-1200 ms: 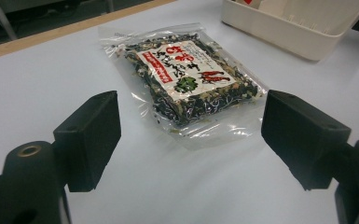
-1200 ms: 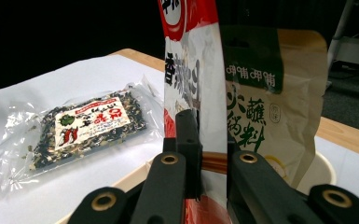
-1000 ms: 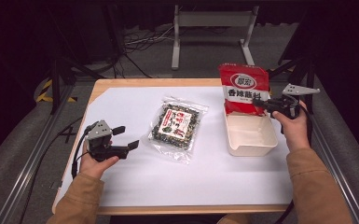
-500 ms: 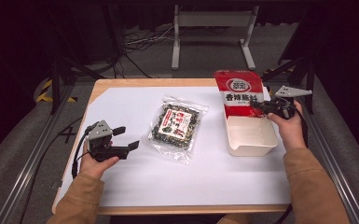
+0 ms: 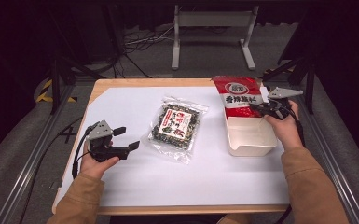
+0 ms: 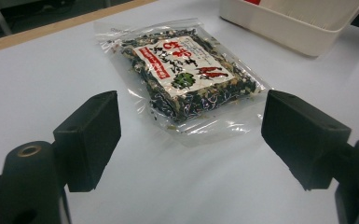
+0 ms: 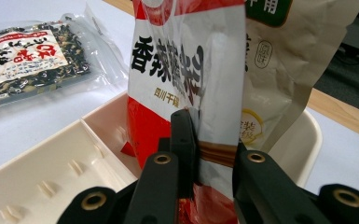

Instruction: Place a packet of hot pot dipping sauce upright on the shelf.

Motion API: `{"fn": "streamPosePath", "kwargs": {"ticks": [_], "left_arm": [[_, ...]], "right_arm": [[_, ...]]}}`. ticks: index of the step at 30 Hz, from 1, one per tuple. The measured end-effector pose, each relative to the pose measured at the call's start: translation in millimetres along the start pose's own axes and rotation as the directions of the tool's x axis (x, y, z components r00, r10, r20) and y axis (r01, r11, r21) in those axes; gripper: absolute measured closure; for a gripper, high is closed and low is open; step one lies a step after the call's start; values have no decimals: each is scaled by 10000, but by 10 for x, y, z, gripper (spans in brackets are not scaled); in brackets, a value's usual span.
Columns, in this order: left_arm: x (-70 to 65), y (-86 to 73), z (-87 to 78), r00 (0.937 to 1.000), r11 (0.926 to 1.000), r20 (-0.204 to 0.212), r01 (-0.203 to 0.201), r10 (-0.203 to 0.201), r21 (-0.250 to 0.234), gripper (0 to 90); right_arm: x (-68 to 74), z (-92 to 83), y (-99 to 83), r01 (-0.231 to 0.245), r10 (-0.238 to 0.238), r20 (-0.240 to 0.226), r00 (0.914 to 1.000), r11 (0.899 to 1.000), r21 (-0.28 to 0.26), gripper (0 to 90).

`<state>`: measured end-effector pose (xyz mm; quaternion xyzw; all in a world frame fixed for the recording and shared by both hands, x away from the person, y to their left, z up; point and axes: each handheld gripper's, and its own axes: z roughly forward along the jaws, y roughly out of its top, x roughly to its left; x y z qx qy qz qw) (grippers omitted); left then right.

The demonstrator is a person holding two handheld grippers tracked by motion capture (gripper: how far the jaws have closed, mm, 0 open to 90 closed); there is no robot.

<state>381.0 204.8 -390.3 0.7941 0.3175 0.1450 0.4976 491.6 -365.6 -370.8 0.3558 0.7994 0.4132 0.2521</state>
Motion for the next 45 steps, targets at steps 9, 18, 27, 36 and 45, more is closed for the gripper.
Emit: {"fn": "streamPosePath", "kwargs": {"ticks": [9,18,27,36,45], "left_arm": [[-8,2,2,10000,10000,-8,-16,16,-17,205],[-5,-5,13,10000,10000,26,21,-21,64,205],[-4,-7,18,10000,9999,0,17,-17,145,204],[-4,5,32,9999,10000,101,25,-26,48,200],[14,31,30,9995,9998,292,84,-78,-195,190]], "right_arm": [[52,99,-29,685,-782,600,9951,9863,1503,807],[20,119,-123,-143,56,660,9978,9909,1335,794],[76,36,-41,-239,117,1124,9936,9940,1071,463],[87,-158,-22,-652,605,1179,9912,9972,363,354],[164,-431,-18,-863,849,1139,9899,9962,75,349]]}}
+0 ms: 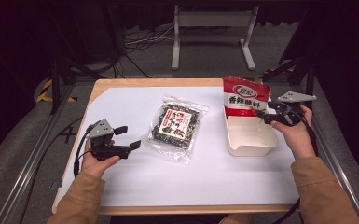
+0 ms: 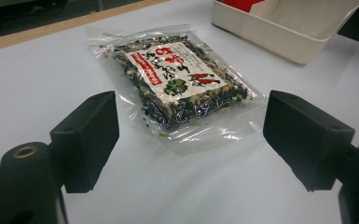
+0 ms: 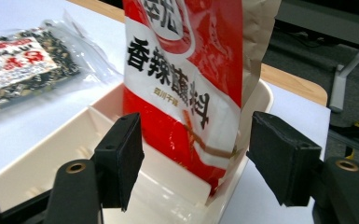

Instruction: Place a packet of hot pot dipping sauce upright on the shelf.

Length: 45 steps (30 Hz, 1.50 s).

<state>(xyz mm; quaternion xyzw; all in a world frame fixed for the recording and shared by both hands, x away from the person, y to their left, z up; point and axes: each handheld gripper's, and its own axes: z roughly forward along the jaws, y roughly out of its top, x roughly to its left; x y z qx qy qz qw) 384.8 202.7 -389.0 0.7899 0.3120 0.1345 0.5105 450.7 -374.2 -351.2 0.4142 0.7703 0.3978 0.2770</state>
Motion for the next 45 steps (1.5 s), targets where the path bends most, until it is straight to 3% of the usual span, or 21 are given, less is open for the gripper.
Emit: {"fn": "streamPosePath", "kwargs": {"ticks": [7,12,19,22,27,31,35,41,45], "left_arm": [[19,20,-13,9997,9992,131,222,-218,-332,212],[46,15,-21,9998,9992,-50,204,-206,-336,244],[39,33,-13,9998,9996,-4,196,-196,-205,296],[42,40,-6,9996,9998,-188,216,-216,-26,302],[61,68,-8,9998,9999,-138,163,-163,23,340],[58,92,6,9999,9999,-95,143,-142,45,358],[53,139,44,9988,9995,-455,-138,152,298,358],[83,200,111,9992,9989,-373,136,-120,442,319],[127,243,166,9989,9971,-306,377,-358,656,296]], "right_arm": [[106,-235,15,-282,278,-222,9994,9994,-207,373],[186,-361,18,-741,722,-542,9959,9967,-330,414],[371,-453,44,-236,185,-850,9962,9979,-599,473],[477,-450,60,92,-160,-1110,9937,9980,-620,487],[664,-425,71,431,-575,-1692,9839,9952,-879,527],[754,-403,54,551,-768,-1910,9786,9917,-1161,535],[854,-397,40,580,-854,-2192,9719,9900,-1282,554],[978,-406,18,217,-585,-2715,9607,9904,-1366,533],[1060,-430,24,333,-736,-2850,9557,9890,-1439,547]]}}
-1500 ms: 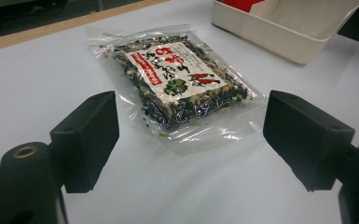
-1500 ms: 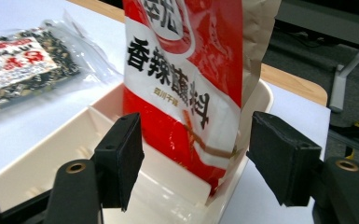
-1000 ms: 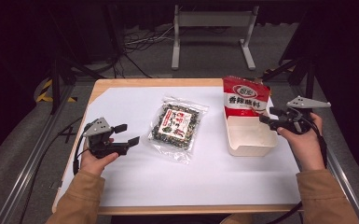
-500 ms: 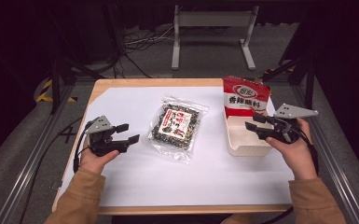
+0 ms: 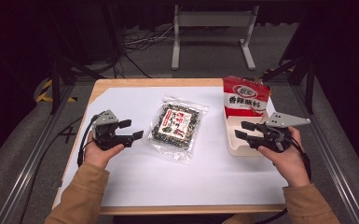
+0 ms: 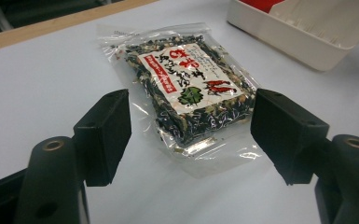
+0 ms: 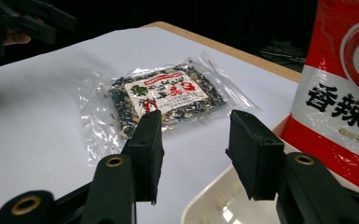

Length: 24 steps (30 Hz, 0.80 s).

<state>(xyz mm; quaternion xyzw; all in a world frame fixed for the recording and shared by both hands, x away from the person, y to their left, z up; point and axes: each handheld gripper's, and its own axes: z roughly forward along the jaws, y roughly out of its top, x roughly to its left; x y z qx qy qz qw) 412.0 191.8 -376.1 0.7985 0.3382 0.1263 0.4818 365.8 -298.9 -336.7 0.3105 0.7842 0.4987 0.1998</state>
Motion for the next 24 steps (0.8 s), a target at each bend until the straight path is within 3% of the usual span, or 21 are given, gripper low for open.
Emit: {"fn": "streamPosePath", "kwargs": {"ticks": [3,8,12,24], "left_arm": [[16,51,40,9999,9996,10,169,-169,206,292],[32,138,87,10000,9997,89,-3,0,243,285],[76,171,127,10000,9993,37,-41,40,366,283],[156,264,299,9995,9994,267,161,-170,317,284]], "right_arm": [[56,-1,13,241,-241,-5,9997,9996,153,529],[96,-3,19,385,-383,-107,9992,9990,237,516],[117,3,24,705,-707,70,9975,9971,301,474],[154,10,23,790,-794,137,9968,9965,257,446]]}}
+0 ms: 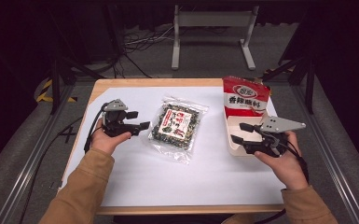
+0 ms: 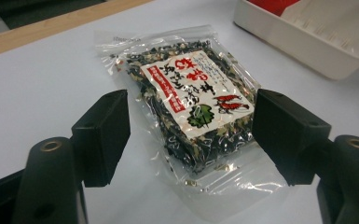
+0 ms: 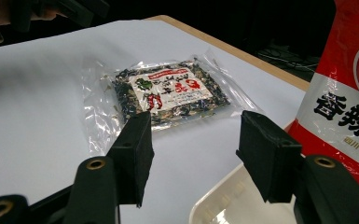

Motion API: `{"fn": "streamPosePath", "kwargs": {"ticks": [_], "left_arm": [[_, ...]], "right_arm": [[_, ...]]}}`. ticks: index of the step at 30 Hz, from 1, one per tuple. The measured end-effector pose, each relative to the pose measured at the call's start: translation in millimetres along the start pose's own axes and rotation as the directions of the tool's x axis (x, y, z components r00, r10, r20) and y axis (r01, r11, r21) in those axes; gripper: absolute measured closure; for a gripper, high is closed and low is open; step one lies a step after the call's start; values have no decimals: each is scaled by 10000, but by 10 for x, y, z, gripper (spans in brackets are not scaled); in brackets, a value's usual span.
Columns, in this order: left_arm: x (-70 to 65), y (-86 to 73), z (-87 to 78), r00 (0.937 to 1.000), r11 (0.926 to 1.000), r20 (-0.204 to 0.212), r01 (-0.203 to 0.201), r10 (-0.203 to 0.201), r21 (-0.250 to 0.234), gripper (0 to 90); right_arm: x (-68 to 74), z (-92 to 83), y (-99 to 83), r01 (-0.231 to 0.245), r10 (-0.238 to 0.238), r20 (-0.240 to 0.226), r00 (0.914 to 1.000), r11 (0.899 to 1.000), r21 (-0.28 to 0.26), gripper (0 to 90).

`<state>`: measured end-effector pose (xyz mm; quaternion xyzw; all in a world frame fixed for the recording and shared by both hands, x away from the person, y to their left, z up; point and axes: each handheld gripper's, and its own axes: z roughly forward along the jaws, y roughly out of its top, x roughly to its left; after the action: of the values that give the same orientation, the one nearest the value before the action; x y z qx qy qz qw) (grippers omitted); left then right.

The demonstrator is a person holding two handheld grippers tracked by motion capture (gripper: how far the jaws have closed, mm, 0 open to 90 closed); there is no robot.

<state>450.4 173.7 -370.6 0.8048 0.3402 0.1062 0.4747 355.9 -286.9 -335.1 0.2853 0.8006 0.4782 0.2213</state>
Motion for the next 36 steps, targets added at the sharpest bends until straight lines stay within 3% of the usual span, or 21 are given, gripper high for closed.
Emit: {"fn": "streamPosePath", "kwargs": {"ticks": [4,10,12,16,18,19,23,30,33,36], "left_arm": [[59,26,58,9999,9999,-91,62,-61,110,280],[170,81,210,9985,9986,-181,523,-521,118,278],[224,85,306,9976,9963,-303,641,-625,568,269],[302,101,459,9954,9913,-245,946,-927,916,268],[322,105,497,9963,9923,-250,840,-821,909,257],[324,97,576,9945,9894,-193,1048,-1034,1000,251],[339,67,664,9938,9861,-270,1100,-1075,1247,270],[421,-28,827,9861,9681,-133,1650,-1655,1884,268],[435,-49,863,9843,9651,-74,1744,-1764,1952,266],[452,-77,915,9786,9571,22,2007,-2057,2092,266]], "right_arm": [[5,10,-5,-3,3,-18,10000,10000,-16,437],[23,36,-20,68,-68,-76,9999,10000,-13,406],[30,39,-18,82,-83,-71,9999,9999,-109,388],[29,32,-32,68,-68,-59,10000,9999,-123,383],[28,31,-38,45,-46,-56,10000,9999,-117,383],[19,30,-55,26,-26,-39,10000,10000,-84,382],[14,29,-70,-1,1,-37,10000,10000,-78,377],[20,51,-92,33,-33,-87,10000,10000,-45,367],[22,63,-100,52,-52,-119,9999,10000,-12,365],[20,71,-105,30,-30,-146,9999,10000,-6,364]]}}
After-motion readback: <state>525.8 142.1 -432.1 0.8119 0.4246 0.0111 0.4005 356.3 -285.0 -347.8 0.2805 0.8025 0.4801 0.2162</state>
